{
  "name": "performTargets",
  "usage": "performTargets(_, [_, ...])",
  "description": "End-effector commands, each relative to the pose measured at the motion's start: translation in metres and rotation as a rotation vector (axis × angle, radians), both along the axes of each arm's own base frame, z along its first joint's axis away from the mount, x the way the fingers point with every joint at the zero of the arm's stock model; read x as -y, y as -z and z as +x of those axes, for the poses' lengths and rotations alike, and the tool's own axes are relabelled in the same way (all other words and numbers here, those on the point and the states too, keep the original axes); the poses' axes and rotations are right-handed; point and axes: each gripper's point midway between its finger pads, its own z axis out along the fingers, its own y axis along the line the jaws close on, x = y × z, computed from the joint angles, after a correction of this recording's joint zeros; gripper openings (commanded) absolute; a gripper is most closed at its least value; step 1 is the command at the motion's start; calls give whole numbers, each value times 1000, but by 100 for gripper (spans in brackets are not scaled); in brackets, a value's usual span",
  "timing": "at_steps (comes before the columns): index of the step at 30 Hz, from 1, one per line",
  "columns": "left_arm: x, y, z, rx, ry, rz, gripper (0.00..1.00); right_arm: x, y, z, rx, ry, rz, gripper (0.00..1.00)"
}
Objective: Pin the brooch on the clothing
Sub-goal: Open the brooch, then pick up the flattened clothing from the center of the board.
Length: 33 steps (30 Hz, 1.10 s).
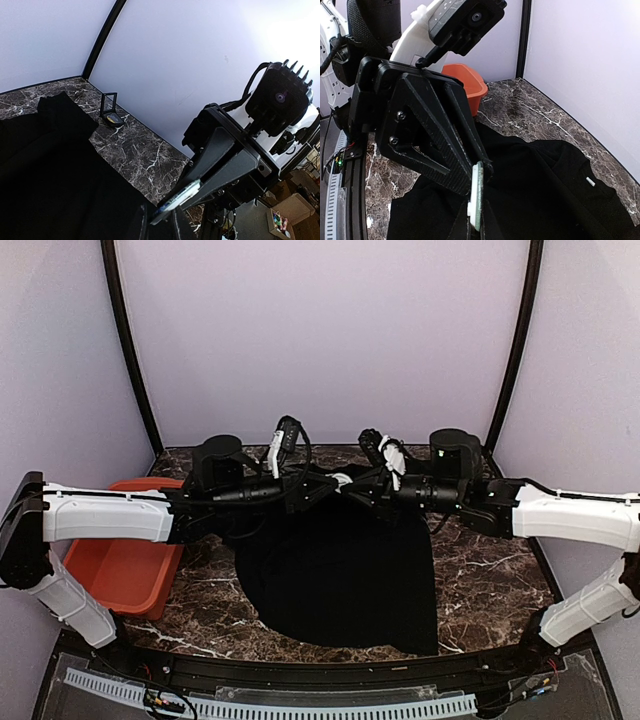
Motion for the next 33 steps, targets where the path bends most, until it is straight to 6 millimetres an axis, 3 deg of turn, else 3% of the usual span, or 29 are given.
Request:
performTargets(1, [2, 3, 2, -24, -11, 10, 10, -12, 0, -8, 58, -29, -19, 0])
performTargets(7, [2, 22, 11, -70, -57, 95, 15, -19, 0, -10, 67, -22, -41, 0])
performTargets(12, [-5, 17, 6, -53, -56, 91, 25, -14, 0, -6, 74, 14, -44, 0])
performTargets(16, [-25, -12, -4, -1, -82, 43, 35, -6, 8, 0, 66, 61, -64, 0])
performTargets(17, [-34, -29, -8, 29, -94, 15, 37, -4, 12, 2, 58, 74, -72, 0])
performTargets(18, [-40, -30, -11, 31, -102, 18, 40, -3, 14, 4, 52, 84, -76, 0])
performTargets(19, [-49, -46, -15, 66, -121, -2, 41, -2, 15, 6, 46, 90, -77, 0])
performTargets(22, [-74, -66, -17, 133, -199, 27, 47, -1, 17, 11, 27, 108, -80, 0])
performTargets(25, [-91, -79, -11, 195, -269, 91, 65, -1, 20, 19, -6, 134, -85, 0])
performTargets(26, [-98, -71, -4, 203, -307, 159, 69, -2, 20, 22, -25, 148, -85, 0])
performTargets(27, [-101, -78, -1, 217, -323, 174, 76, -2, 21, 25, -49, 161, -89, 0])
performTargets(28, [-108, -66, 9, 211, -352, 243, 79, -2, 21, 28, -80, 176, -89, 0])
performTargets(29, [-111, -70, 14, 215, -371, 257, 83, -3, 20, 30, -136, 180, -81, 0])
performTargets(30, [-117, -60, 22, 201, -390, 308, 84, -5, 18, 31, -190, 164, -70, 0])
performTargets(33, [-123, -56, 35, 203, -406, 352, 91, -7, 22, 31, -457, 113, -58, 0])
